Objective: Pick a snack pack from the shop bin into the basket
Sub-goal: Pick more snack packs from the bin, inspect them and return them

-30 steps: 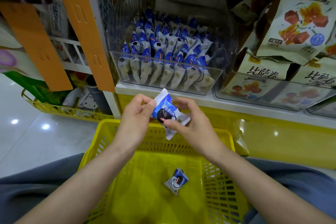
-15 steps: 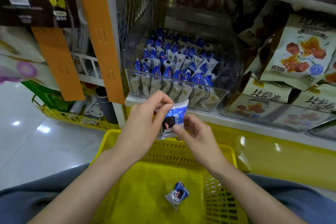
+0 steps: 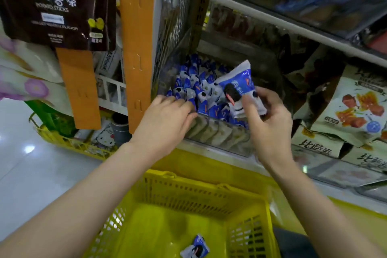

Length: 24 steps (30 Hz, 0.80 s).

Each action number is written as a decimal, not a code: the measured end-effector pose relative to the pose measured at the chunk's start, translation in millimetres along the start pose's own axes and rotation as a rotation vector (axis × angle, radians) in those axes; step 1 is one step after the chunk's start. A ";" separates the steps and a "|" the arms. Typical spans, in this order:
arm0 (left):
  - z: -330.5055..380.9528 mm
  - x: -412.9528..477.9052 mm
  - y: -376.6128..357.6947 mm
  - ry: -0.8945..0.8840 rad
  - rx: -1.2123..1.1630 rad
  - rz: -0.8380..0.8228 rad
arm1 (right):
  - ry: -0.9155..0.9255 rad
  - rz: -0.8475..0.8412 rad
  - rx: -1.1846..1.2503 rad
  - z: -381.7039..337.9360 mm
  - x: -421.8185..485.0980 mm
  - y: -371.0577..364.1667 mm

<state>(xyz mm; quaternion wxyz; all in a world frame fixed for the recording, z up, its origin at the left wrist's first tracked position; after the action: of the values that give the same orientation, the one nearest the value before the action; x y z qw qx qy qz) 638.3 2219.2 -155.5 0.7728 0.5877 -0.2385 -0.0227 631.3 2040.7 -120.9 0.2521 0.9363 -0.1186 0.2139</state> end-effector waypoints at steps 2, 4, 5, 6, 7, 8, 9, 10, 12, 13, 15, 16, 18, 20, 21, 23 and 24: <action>-1.0 1.5 0.3 -0.002 -0.012 0.010 | 0.011 -0.042 -0.118 2.3 31.2 -11.0; -1.8 1.9 -0.6 -0.001 -0.016 0.019 | 0.008 -0.107 -0.286 10.3 59.6 -26.0; -2.3 2.0 -1.4 0.001 -0.018 0.023 | -0.003 -0.156 -0.365 17.2 71.1 -34.5; -2.9 2.1 -2.0 0.007 -0.022 0.023 | -0.034 -0.212 -0.444 25.5 80.3 -42.7; -3.4 2.1 -2.5 0.014 -0.029 0.024 | -0.076 -0.270 -0.516 33.3 87.0 -50.4; -3.8 2.3 -2.6 0.019 -0.036 0.028 | -0.113 -0.327 -0.570 39.5 91.7 -57.3; -3.8 2.3 -2.5 0.020 -0.041 0.035 | -0.130 -0.381 -0.601 42.8 94.2 -63.4; -3.4 2.4 -2.2 0.018 -0.040 0.046 | -0.132 -0.424 -0.617 43.7 95.9 -68.4; -2.0 2.3 -1.9 0.014 -0.030 0.076 | -0.108 -0.458 -0.634 41.1 98.1 -72.6; -1.4 2.1 -1.7 0.014 -0.023 0.095 | -0.085 -0.459 -0.643 39.3 98.7 -72.5; -0.9 2.0 -1.8 0.014 -0.011 0.121 | -0.049 -0.465 -0.659 36.7 98.1 -71.6; -0.8 1.9 -1.7 0.010 -0.009 0.132 | -0.046 -0.477 -0.673 36.8 97.7 -71.1; -0.2 1.7 -0.8 -0.002 -0.015 0.155 | -0.060 -0.499 -0.715 40.3 97.4 -69.7; 0.2 1.5 0.2 -0.010 -0.025 0.174 | -0.100 -0.525 -0.762 45.5 97.7 -68.8; 0.6 1.2 0.5 -0.012 -0.027 0.182 | -0.123 -0.553 -0.794 48.5 97.2 -69.8; 1.4 0.8 1.6 -0.015 -0.026 0.194 | -0.154 -0.614 -0.841 52.4 95.2 -73.8; 1.6 0.8 1.9 -0.018 -0.027 0.197 | -0.160 -0.626 -0.838 53.3 94.7 -76.3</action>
<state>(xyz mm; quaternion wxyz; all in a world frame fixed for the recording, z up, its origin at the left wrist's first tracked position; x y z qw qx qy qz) 637.9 2218.1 -153.1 0.7769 0.5509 -0.3017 0.0451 757.9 2066.4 -151.1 0.6467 0.7592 0.0726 -0.0094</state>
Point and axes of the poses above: each hand's wrist, its own x-axis towards the middle knuckle, its own y-axis out of the back of the hand, z = x × y, the point moved 7 cm from there along x, towards the middle knuckle, and after that the axes turned 2 degrees about -z, right-handed, at the moved point
